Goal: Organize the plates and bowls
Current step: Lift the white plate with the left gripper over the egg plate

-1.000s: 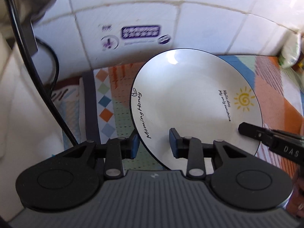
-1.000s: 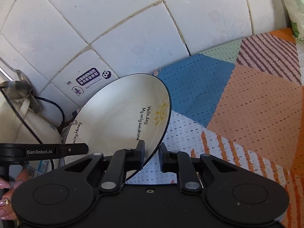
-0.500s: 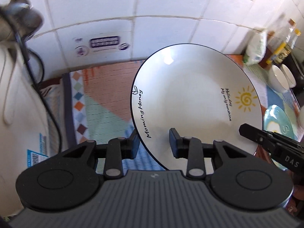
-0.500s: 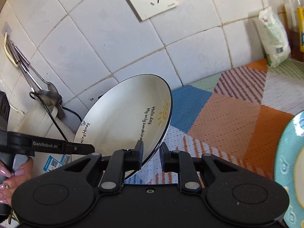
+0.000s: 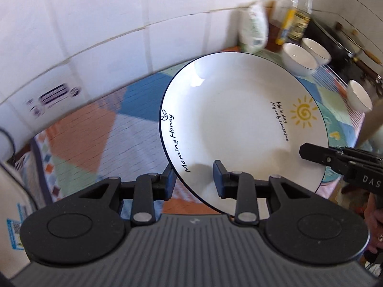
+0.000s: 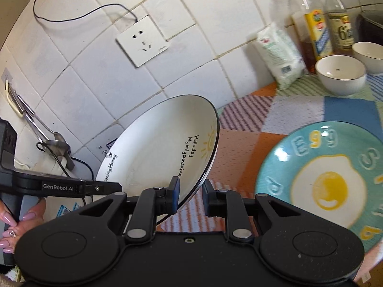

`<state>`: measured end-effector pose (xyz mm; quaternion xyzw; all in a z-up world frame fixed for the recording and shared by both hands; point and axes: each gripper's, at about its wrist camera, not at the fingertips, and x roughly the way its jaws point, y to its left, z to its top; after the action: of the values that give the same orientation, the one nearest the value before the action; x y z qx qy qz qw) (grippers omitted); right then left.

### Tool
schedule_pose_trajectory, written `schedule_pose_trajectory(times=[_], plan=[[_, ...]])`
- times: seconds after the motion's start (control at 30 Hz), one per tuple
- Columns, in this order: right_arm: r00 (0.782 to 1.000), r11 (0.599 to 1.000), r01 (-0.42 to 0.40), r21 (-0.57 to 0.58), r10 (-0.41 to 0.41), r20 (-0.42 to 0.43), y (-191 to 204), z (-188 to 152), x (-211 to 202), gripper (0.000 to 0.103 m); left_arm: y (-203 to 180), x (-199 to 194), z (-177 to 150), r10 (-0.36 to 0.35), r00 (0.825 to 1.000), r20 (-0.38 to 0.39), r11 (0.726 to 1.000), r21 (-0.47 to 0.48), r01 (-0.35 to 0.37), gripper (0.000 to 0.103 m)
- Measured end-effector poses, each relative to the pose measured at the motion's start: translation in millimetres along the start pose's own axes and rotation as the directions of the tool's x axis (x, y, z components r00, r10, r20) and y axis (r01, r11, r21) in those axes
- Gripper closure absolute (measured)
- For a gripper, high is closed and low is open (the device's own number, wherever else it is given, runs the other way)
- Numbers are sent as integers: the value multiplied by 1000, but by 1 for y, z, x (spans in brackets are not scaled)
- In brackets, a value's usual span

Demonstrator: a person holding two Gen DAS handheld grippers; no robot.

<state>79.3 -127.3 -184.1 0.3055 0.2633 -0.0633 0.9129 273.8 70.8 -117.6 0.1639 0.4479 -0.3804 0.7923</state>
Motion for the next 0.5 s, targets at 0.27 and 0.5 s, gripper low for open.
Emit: schedule_pose_trajectory(times=[0.27, 0.5], plan=[[1000, 998, 26, 54, -27, 7, -60, 3, -42, 78, -73, 25, 6, -31, 999, -28, 1000, 3, 31, 72], [997, 996, 68, 65, -66, -39, -106, 11, -64, 78, -120, 51, 9, -40, 997, -63, 999, -25, 39, 72]])
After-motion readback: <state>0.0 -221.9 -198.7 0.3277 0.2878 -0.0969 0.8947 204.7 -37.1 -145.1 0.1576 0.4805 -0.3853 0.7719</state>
